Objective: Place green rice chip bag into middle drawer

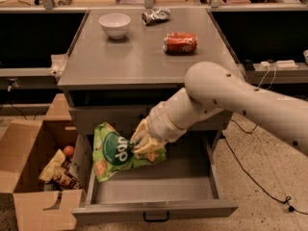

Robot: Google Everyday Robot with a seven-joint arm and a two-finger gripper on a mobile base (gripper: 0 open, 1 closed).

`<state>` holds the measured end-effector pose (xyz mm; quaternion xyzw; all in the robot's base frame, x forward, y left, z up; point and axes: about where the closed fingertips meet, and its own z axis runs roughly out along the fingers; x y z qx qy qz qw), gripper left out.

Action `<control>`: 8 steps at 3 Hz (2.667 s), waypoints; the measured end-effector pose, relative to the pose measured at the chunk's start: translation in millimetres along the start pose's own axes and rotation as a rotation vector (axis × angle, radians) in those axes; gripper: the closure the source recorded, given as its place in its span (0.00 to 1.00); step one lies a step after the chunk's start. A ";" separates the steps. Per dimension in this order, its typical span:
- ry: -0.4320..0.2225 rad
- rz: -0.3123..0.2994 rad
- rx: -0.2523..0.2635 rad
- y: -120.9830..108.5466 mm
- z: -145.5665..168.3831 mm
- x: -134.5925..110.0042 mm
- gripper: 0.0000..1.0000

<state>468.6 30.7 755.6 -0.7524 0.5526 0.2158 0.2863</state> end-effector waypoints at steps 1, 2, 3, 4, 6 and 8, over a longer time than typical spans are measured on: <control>-0.118 0.160 -0.019 24.6 99.9 53.0 1.00; -0.176 0.252 0.016 23.5 156.3 88.6 1.00; -0.195 0.332 0.056 12.5 193.2 121.4 1.00; -0.204 0.386 0.085 0.0 214.4 145.6 0.86; -0.224 0.441 0.110 -9.9 231.3 168.8 0.40; -0.326 0.431 0.123 -13.1 222.4 170.5 0.00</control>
Offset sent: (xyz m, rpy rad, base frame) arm 0.0203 0.0479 -0.2540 0.2510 0.2503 -0.2702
